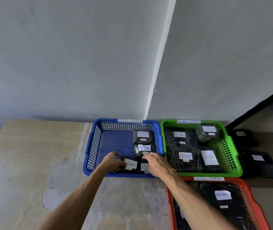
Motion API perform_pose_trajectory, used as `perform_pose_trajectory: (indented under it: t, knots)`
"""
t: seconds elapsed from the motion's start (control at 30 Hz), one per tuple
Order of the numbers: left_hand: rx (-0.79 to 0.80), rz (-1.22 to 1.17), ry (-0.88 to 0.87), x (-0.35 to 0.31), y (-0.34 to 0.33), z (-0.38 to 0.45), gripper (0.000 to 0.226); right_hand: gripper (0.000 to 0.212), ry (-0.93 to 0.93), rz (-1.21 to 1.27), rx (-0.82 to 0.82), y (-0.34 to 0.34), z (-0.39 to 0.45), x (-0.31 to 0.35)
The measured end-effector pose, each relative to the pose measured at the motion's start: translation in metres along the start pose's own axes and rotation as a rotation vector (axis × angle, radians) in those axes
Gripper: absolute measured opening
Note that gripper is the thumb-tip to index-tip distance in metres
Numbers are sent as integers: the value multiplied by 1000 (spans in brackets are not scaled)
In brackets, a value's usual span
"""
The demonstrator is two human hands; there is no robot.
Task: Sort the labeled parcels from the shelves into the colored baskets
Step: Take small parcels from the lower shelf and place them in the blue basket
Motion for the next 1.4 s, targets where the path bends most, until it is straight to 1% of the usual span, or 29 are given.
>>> perform_pose_trajectory:
  t: [0.07,0.17,0.27,0.37,0.5,0.6,0.7,0.77,0.87,0.93,1.03,1.13,1.2,1.3,1.4]
  knots:
    - [21,15,-7,0,0,3,35,64,7,-37,8,-1,2,0]
    - [-4,14,-10,3,-5,9,35,66,9,-58,18,0,3,0]
    - [-69,145,-35,5,-10,12,31,68,2,-66,38,1,3,0]
    - [-135,246,-103,4,-11,9,30,71,-15,-71,65,3,2,2]
    - [-179,321,-157,7,-14,3,31,71,-29,-59,70,5,1,3]
    - [-217,350,-157,8,-15,-5,29,66,-29,-31,48,8,-7,4]
    - [-311,397,-185,5,-16,-18,31,56,0,11,2,13,-19,4]
    - [-372,402,-278,-3,-21,-31,29,45,22,26,-56,19,-29,-1]
    - [-405,394,-489,-27,-37,-68,25,33,58,23,-169,32,-53,-12]
    - [-404,410,-601,-44,-54,-95,23,33,81,19,-262,44,-76,-22]
    - [-415,416,-717,-68,-87,-132,22,34,109,-27,-439,59,-123,-47]
    - [-446,428,-805,-92,-134,-168,23,33,133,-65,-601,68,-181,-86]
    - [-467,427,-857,-109,-174,-197,25,38,123,-80,-683,72,-226,-119]
    - [-481,411,-939,-134,-246,-237,33,55,84,-112,-744,75,-300,-176]
    - [-442,449,-975,-157,-324,-277,36,60,45,-117,-777,76,-374,-235]
Point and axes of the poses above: each hand's wrist, its own z-axis towards the middle knuckle, its own y-axis out of the back of the hand, x = y × z, the point moved 2 cm from there along z, towards the middle knuckle, and after that the axes turned 11 degrees about y, right-handed, at the moved point
